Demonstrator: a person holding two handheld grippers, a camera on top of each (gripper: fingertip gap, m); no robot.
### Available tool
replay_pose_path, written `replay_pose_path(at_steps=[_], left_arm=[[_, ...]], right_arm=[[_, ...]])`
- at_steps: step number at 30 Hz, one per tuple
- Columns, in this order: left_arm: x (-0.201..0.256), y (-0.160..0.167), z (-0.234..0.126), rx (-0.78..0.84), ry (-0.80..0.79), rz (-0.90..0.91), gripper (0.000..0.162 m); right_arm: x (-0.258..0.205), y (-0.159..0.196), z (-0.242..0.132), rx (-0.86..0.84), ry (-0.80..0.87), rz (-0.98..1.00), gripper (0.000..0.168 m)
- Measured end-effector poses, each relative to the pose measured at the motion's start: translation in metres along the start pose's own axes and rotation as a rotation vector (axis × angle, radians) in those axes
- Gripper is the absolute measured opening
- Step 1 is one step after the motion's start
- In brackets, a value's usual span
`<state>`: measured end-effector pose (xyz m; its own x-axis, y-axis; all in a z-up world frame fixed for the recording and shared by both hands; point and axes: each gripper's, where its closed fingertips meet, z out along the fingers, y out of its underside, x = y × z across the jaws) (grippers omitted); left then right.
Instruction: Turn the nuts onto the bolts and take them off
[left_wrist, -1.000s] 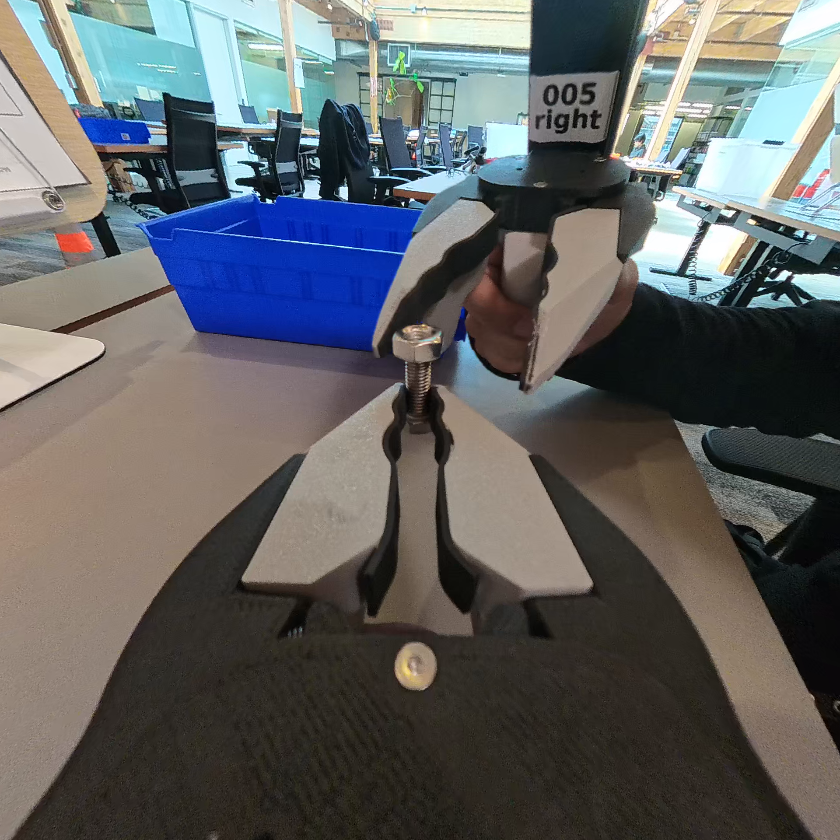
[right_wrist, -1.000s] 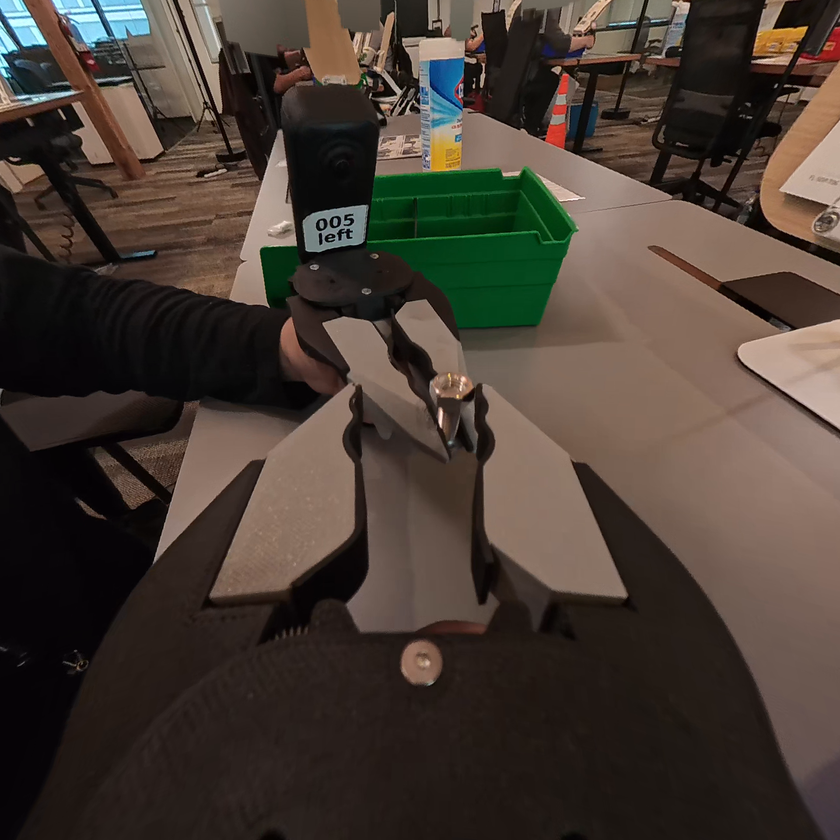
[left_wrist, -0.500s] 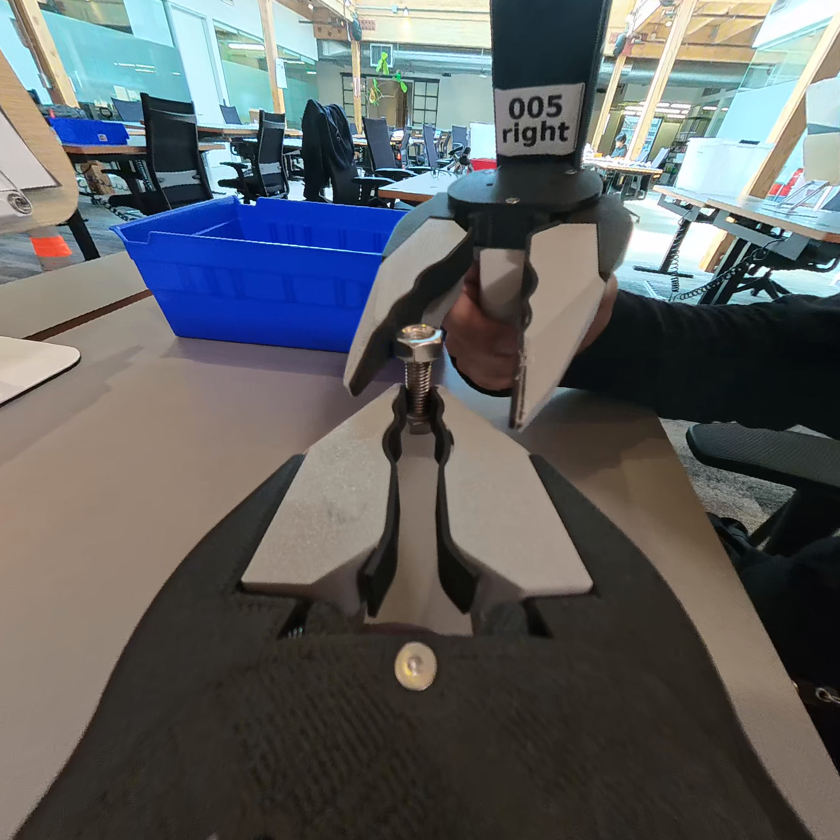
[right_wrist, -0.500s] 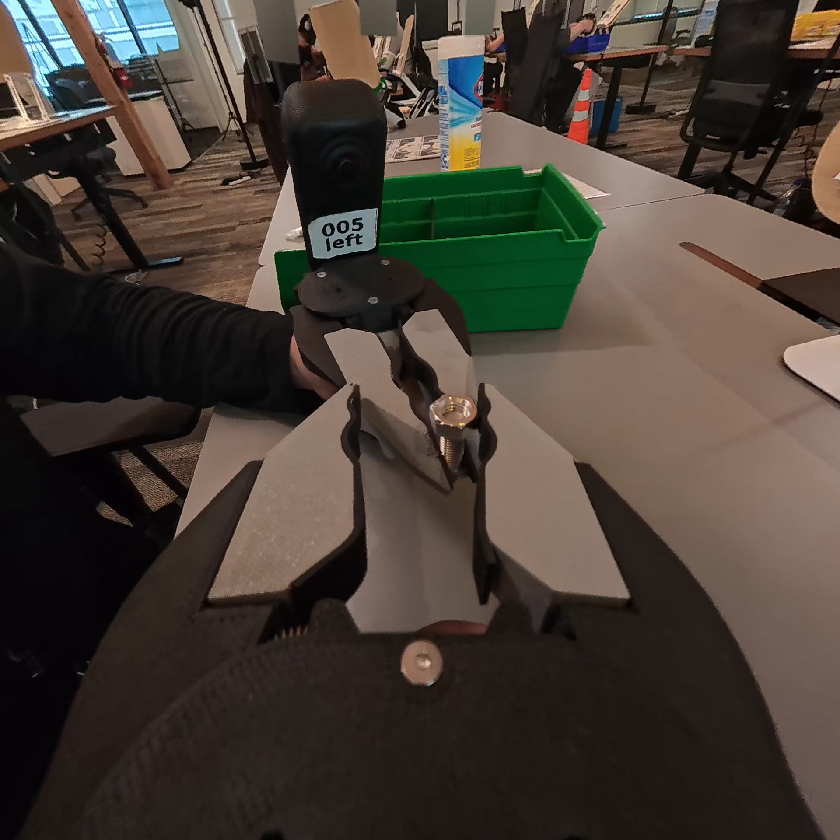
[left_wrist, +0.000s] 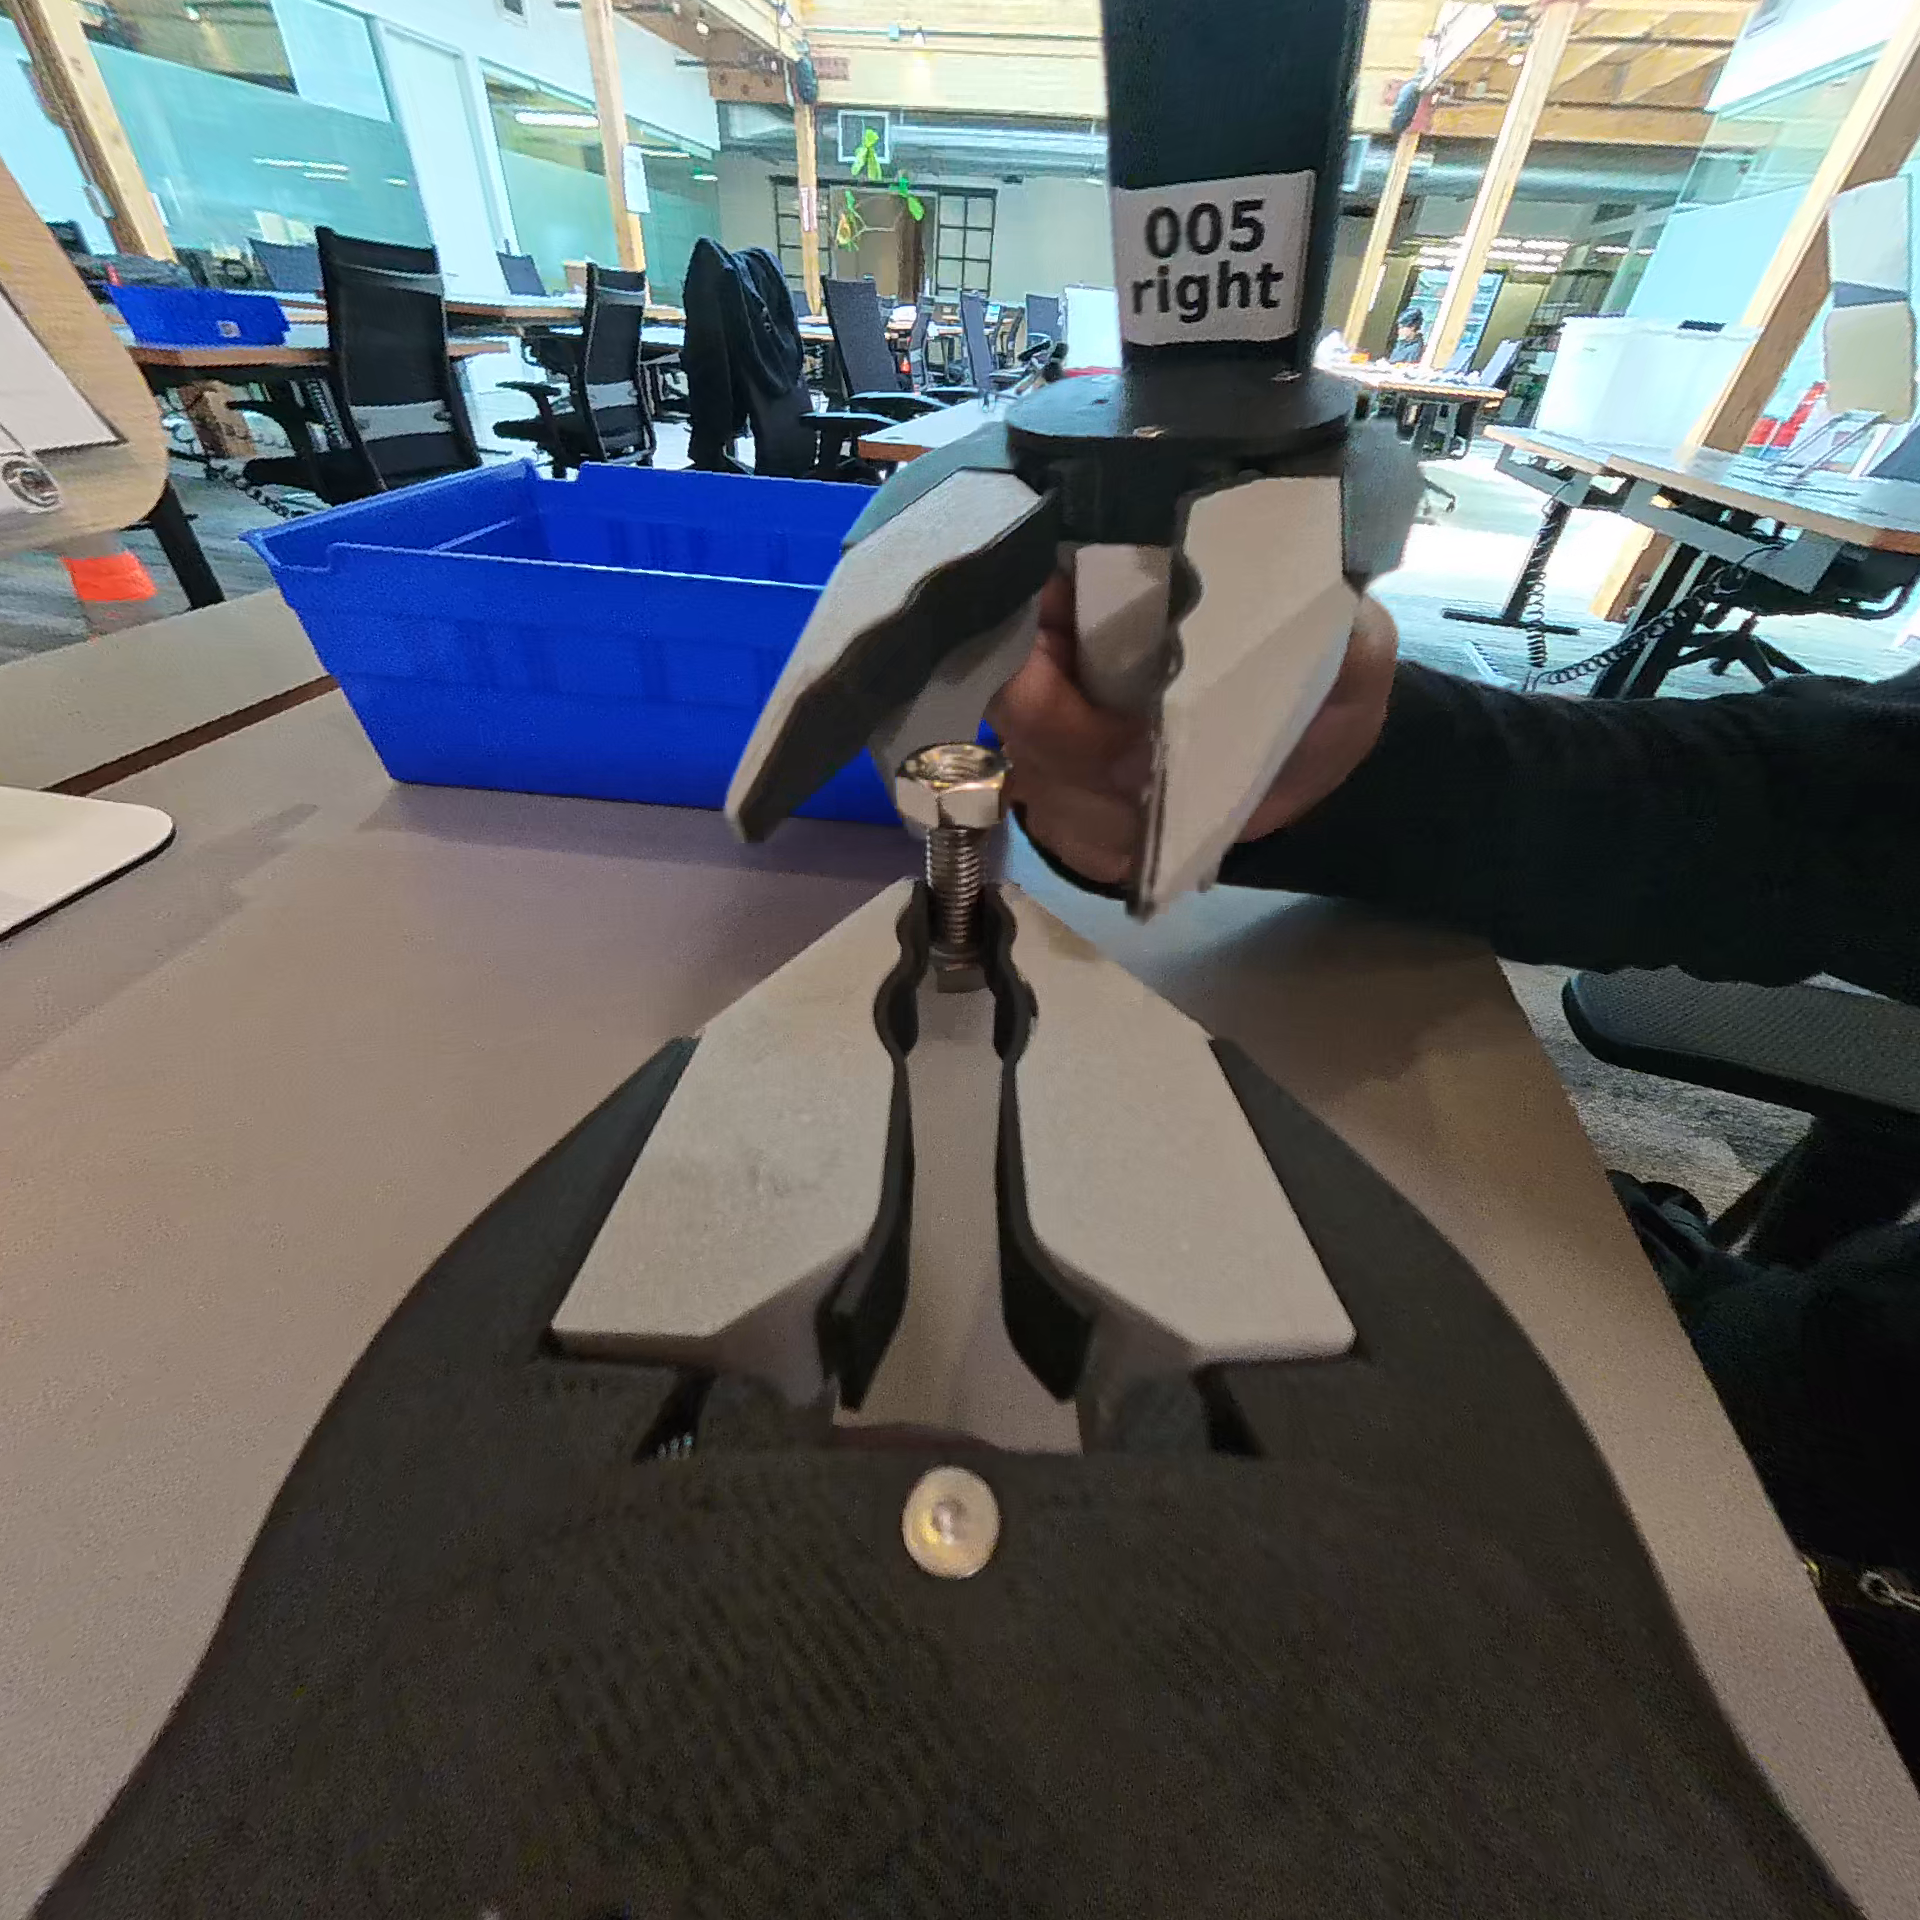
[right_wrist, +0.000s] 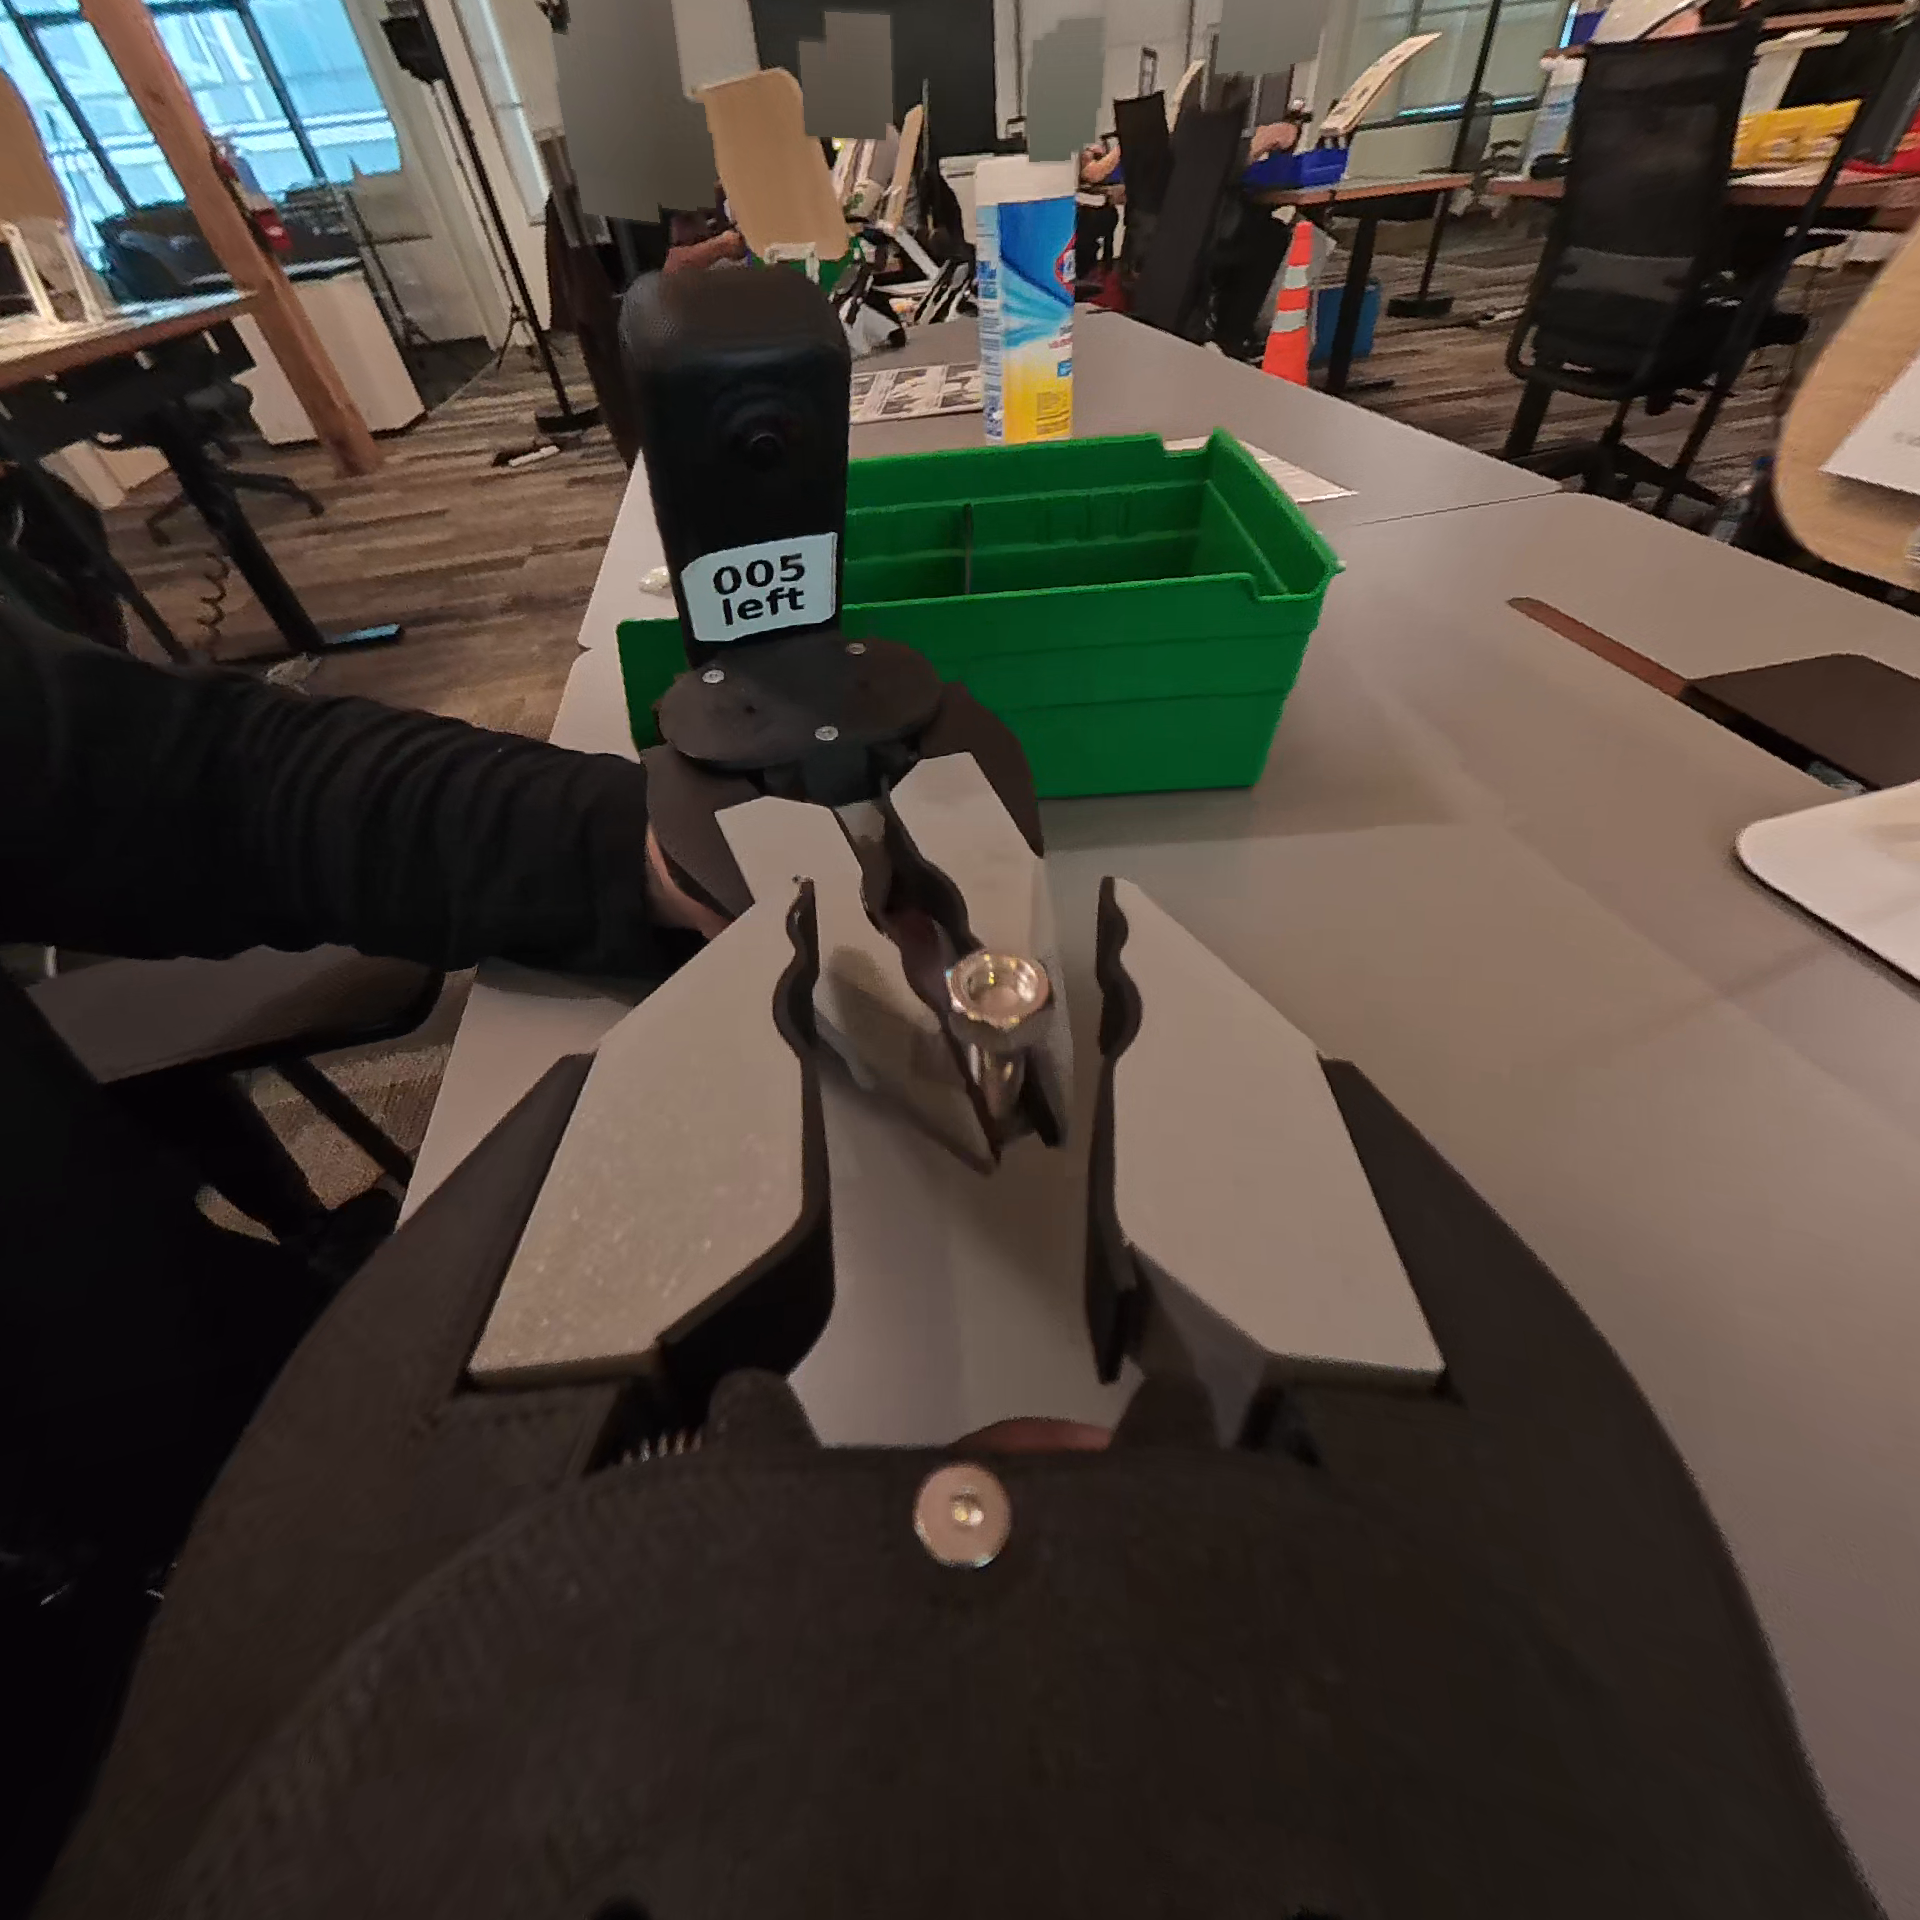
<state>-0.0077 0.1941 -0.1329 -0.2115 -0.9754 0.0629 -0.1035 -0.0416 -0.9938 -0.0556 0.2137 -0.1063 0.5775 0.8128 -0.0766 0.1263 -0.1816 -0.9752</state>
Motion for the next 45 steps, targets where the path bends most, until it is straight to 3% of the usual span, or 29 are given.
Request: replay_pose_path(at_steps=[4,11,16,19,21,23,26,29,32,33,34,35,36,37,39,42,43,44,45], left_arm=[[-0.005,-0.001,-0.002,0.002,-0.024,0.004,0.006],[-0.015,-0.006,-0.008,0.030,-0.055,-0.039,0.006],[-0.002,-0.006,-0.001,0.028,-0.017,-0.006,0.006],[-0.017,-0.007,-0.007,0.032,-0.093,-0.012,0.006],[-0.029,-0.009,-0.013,0.041,-0.138,-0.037,0.006],[-0.031,-0.012,-0.016,0.057,-0.139,-0.065,0.006],[-0.021,-0.011,-0.010,0.042,-0.102,-0.044,0.006],[-0.011,-0.009,-0.003,0.031,-0.075,-0.029,0.006],[-0.029,-0.007,-0.011,0.018,-0.163,-0.025,0.006],[-0.035,-0.008,-0.015,0.023,-0.190,-0.035,0.006],[-0.041,-0.009,-0.019,0.027,-0.223,-0.043,0.006],[-0.047,-0.009,-0.021,0.020,-0.250,-0.053,0.006],[-0.049,-0.008,-0.022,0.015,-0.254,-0.067,0.006],[-0.047,-0.009,-0.021,0.028,-0.234,-0.084,0.006],[-0.032,-0.013,-0.015,0.049,-0.164,-0.071,0.006],[-0.029,-0.008,-0.009,0.003,-0.187,-0.026,0.006],[-0.035,-0.006,-0.011,-0.003,-0.212,-0.036,0.006],[-0.042,-0.005,-0.015,-0.003,-0.244,-0.044,0.006],[-0.053,-0.004,-0.022,0.002,-0.297,-0.058,0.006]], right_arm=[[-0.007,0.004,0.009,-0.013,-0.021,0.009,0.056],[0.006,-0.004,-0.018,0.053,0.025,0.044,0.050],[-0.006,-0.004,0.013,0.037,-0.058,0.075,0.056],[-0.004,0.001,0.014,0.001,0.006,0.043,0.073],[0.000,0.002,0.000,0.001,0.042,0.022,0.065],[0.000,-0.005,-0.013,0.051,0.038,0.019,0.045],[0.011,-0.012,-0.007,0.076,0.061,0.057,0.062],[0.000,-0.008,0.018,0.031,0.002,0.037,0.060],[0.001,-0.002,0.016,-0.004,0.059,0.024,0.079],[0.001,-0.003,0.007,0.003,0.070,0.024,0.078],[-0.002,-0.005,-0.002,0.019,0.060,0.014,0.066],[-0.009,-0.011,-0.011,0.070,0.013,0.003,0.032],[-0.008,-0.020,-0.017,0.127,0.019,0.013,0.034],[0.000,-0.024,-0.019,0.143,0.052,0.027,0.046],[0.017,-0.020,-0.010,0.100,0.109,0.047,0.062],[0.008,-0.009,0.017,0.029,0.027,0.079,0.065],[0.007,-0.008,0.018,0.020,0.042,0.073,0.078],[0.007,-0.005,0.014,-0.007,0.076,0.052,0.081],[0.003,-0.003,0.006,-0.023,0.071,0.027,0.068]])
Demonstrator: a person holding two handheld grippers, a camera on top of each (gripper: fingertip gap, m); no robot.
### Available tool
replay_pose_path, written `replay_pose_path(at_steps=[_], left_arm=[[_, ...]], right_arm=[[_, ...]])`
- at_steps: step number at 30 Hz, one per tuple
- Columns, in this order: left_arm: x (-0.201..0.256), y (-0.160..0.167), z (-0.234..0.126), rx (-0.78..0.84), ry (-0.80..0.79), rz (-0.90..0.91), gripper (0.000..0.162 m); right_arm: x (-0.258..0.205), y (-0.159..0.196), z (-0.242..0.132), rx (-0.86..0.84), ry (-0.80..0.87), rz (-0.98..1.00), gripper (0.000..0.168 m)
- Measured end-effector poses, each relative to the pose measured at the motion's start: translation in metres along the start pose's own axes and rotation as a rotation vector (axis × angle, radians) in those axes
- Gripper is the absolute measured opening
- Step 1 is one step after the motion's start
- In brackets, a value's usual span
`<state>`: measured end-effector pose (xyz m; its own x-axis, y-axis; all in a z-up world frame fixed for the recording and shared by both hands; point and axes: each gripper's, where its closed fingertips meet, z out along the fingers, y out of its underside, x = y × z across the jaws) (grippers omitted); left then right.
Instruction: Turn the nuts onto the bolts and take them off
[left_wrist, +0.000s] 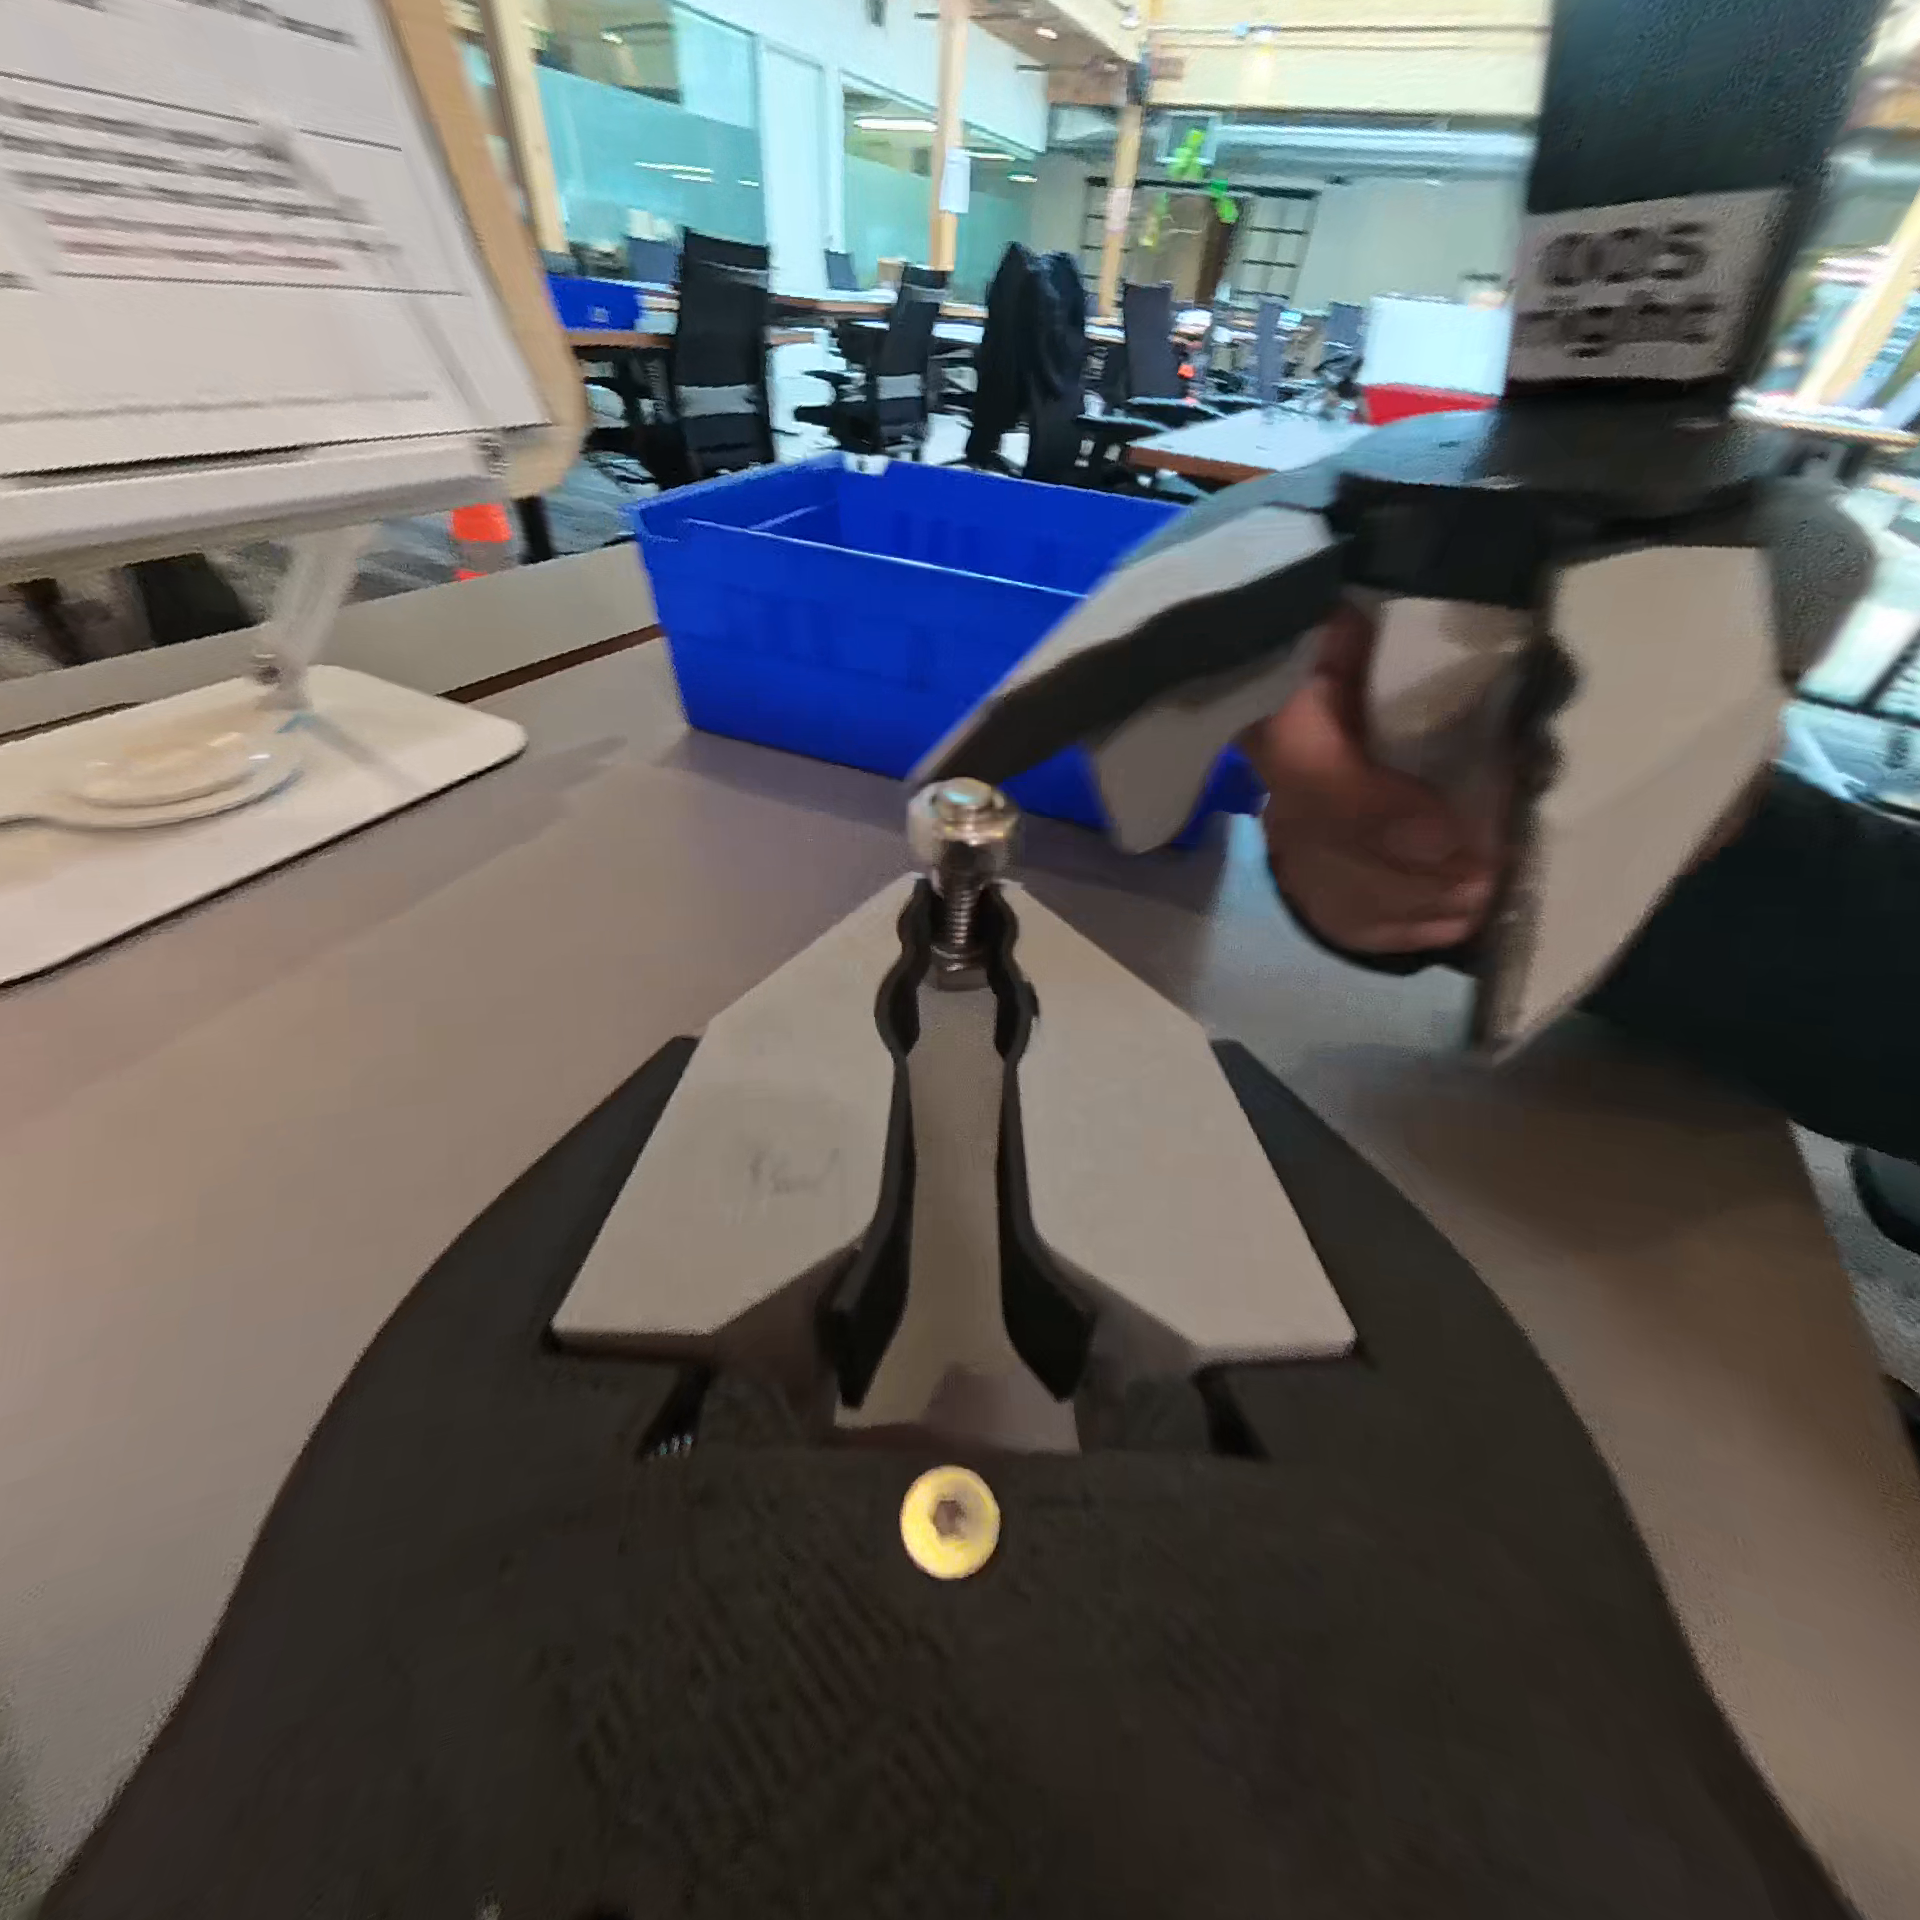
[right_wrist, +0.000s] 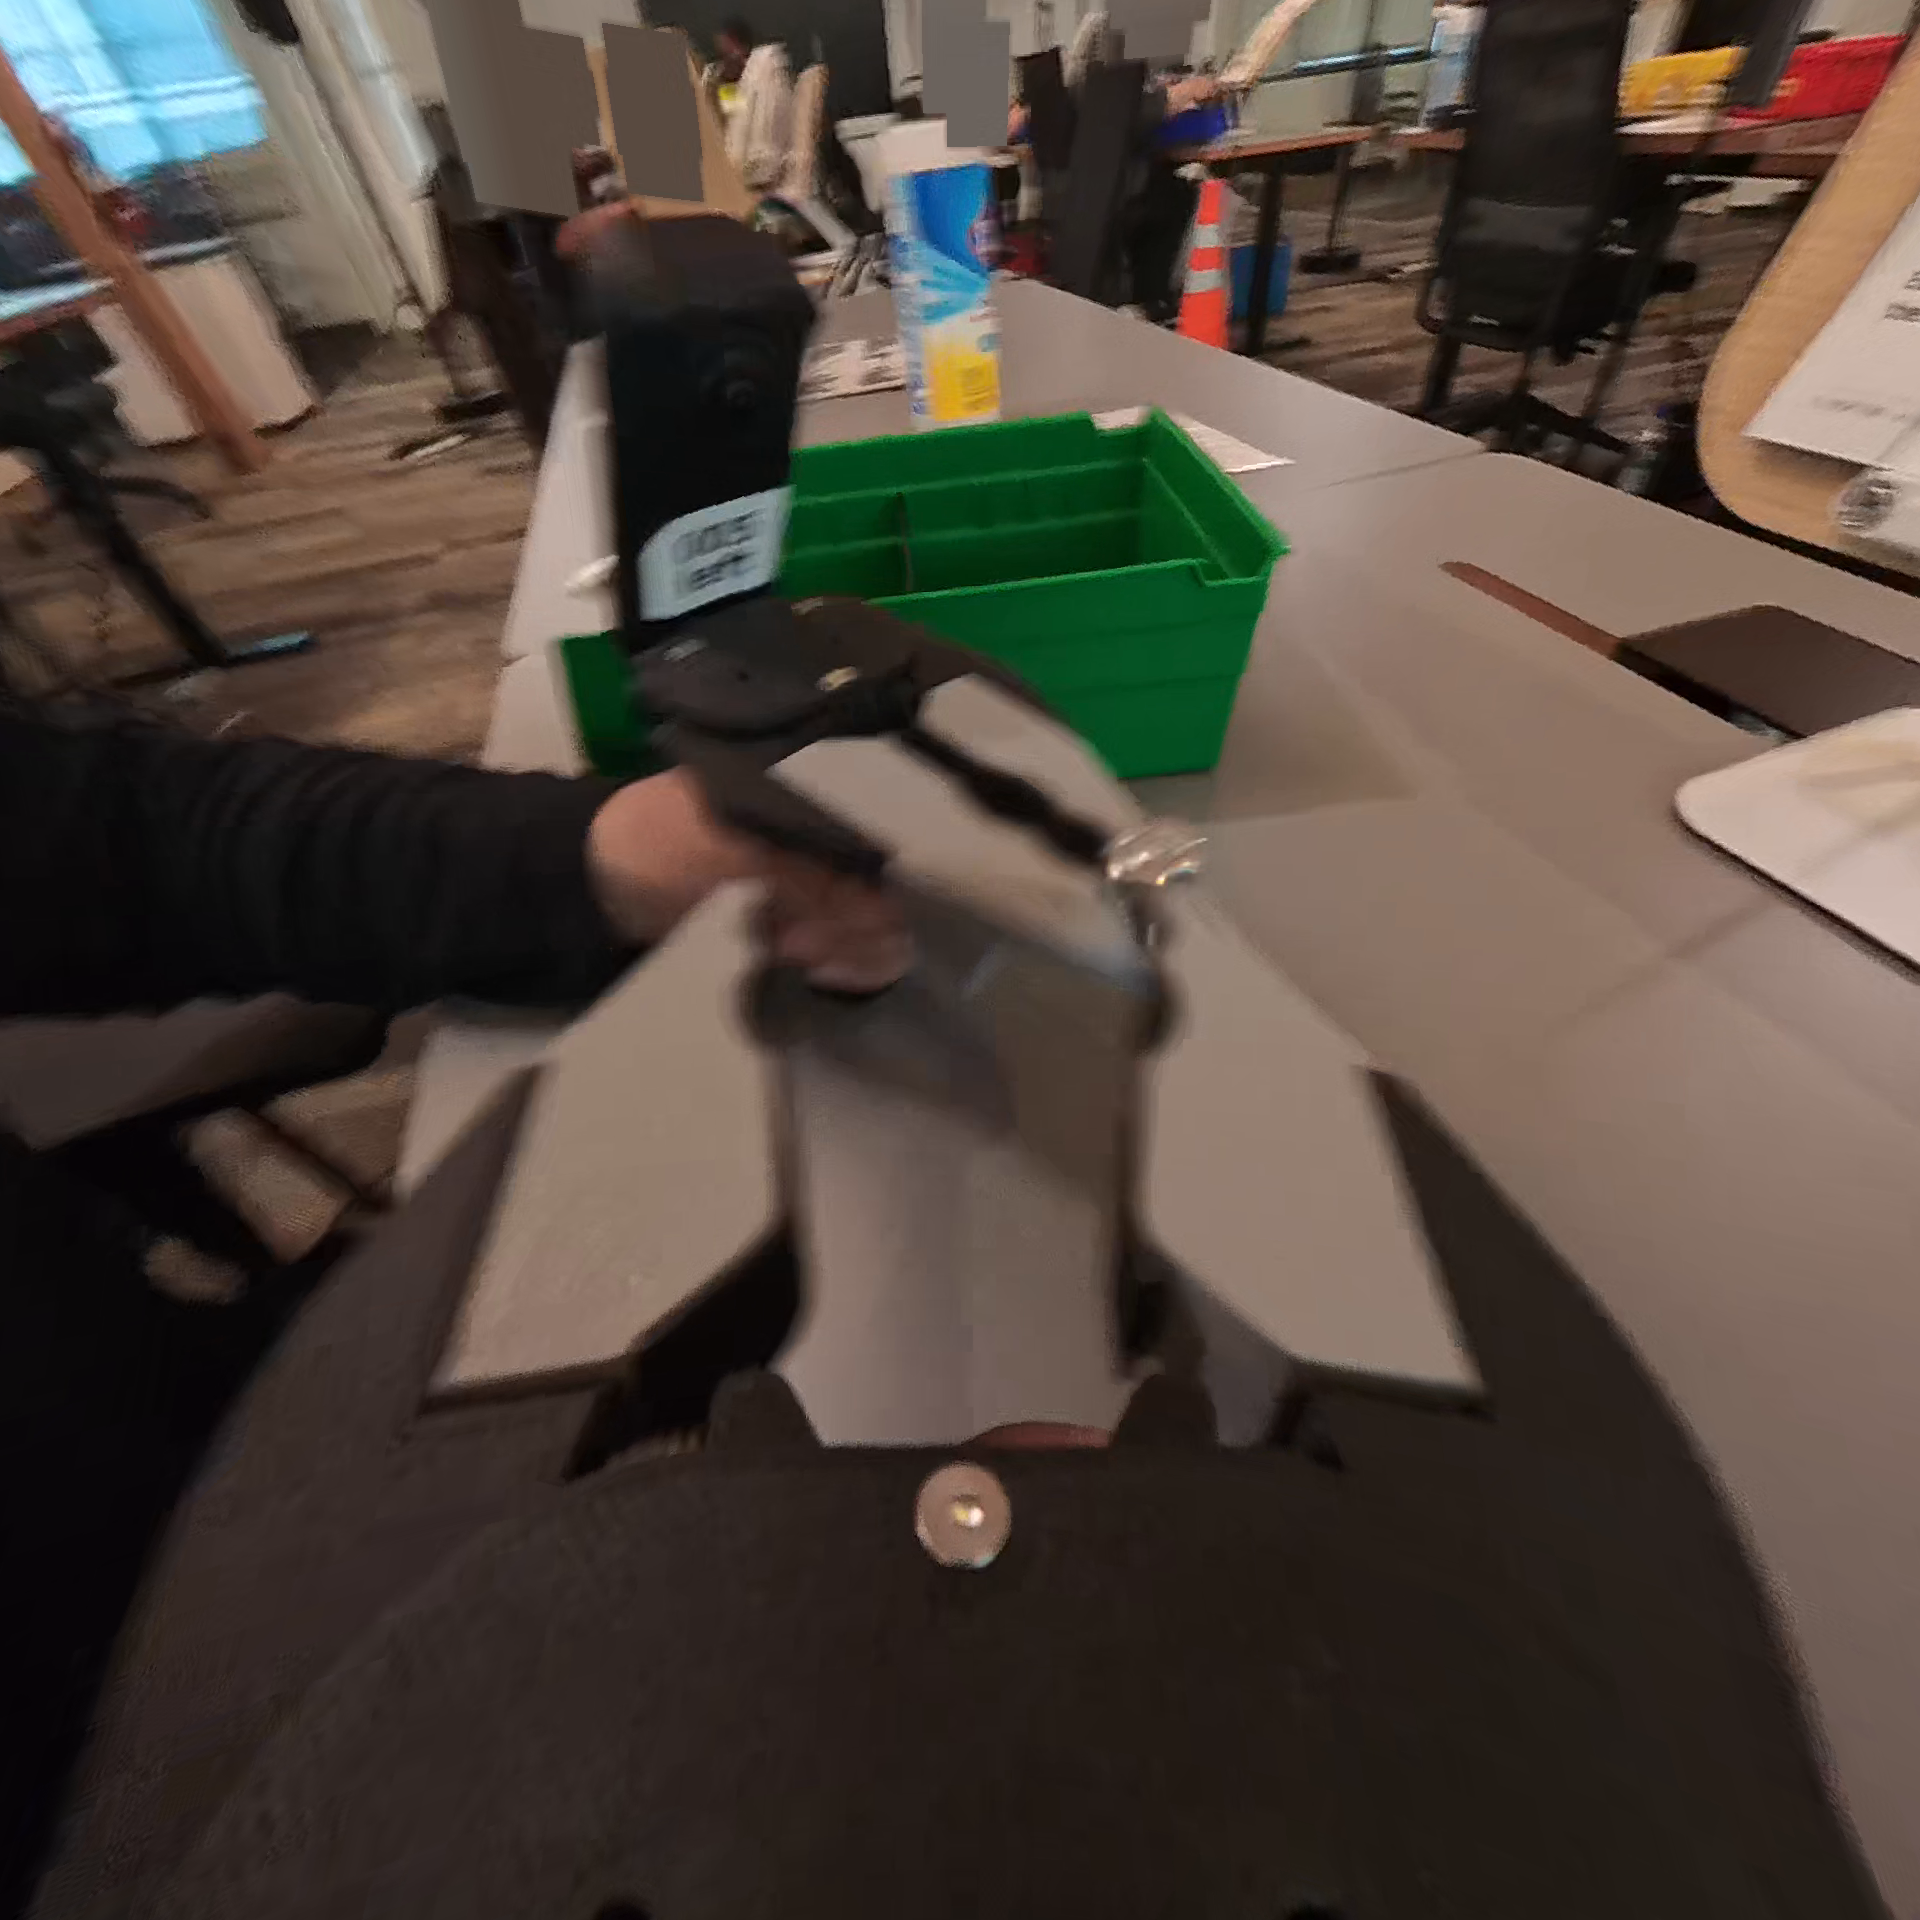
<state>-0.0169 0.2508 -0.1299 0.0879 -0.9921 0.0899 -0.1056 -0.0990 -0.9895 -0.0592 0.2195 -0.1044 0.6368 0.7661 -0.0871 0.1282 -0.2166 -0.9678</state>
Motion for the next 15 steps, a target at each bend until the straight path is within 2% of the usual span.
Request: replay_pose_path(at_steps=[1,2,3,5,8,10,12,13,14,15], left_arm=[[-0.014,0.000,-0.004,0.002,-0.057,-0.028,0.006],[-0.022,-0.002,-0.007,0.011,-0.070,-0.068,0.006],[-0.021,-0.006,-0.009,0.035,-0.035,-0.112,0.006],[-0.008,-0.013,-0.008,0.073,0.034,-0.122,0.006],[0.012,-0.008,0.000,0.035,0.081,-0.050,0.006],[0.017,-0.006,0.002,0.033,0.100,-0.053,0.006],[0.007,-0.003,0.001,0.016,0.055,-0.054,0.006],[-0.002,-0.002,0.000,0.013,0.012,-0.060,0.006],[-0.016,-0.001,-0.003,0.013,-0.056,-0.082,0.006],[-0.024,0.001,-0.005,-0.001,-0.082,-0.094,0.006]], right_arm=[[-0.022,-0.005,-0.012,0.043,-0.126,-0.009,0.058],[-0.028,-0.013,-0.022,0.110,-0.170,0.037,0.048],[-0.018,-0.016,-0.026,0.132,-0.133,0.091,0.038],[0.008,-0.013,-0.024,0.119,-0.016,0.100,0.068],[0.027,-0.013,-0.010,0.099,0.063,0.094,0.064],[0.020,-0.006,0.006,0.042,0.009,0.117,0.063],[0.009,0.002,0.009,-0.006,-0.043,0.140,0.073],[0.004,0.005,0.003,-0.026,-0.060,0.123,0.054],[-0.018,-0.006,-0.010,0.037,-0.197,0.108,0.034],[-0.022,-0.024,-0.023,0.147,-0.237,0.150,0.015]])
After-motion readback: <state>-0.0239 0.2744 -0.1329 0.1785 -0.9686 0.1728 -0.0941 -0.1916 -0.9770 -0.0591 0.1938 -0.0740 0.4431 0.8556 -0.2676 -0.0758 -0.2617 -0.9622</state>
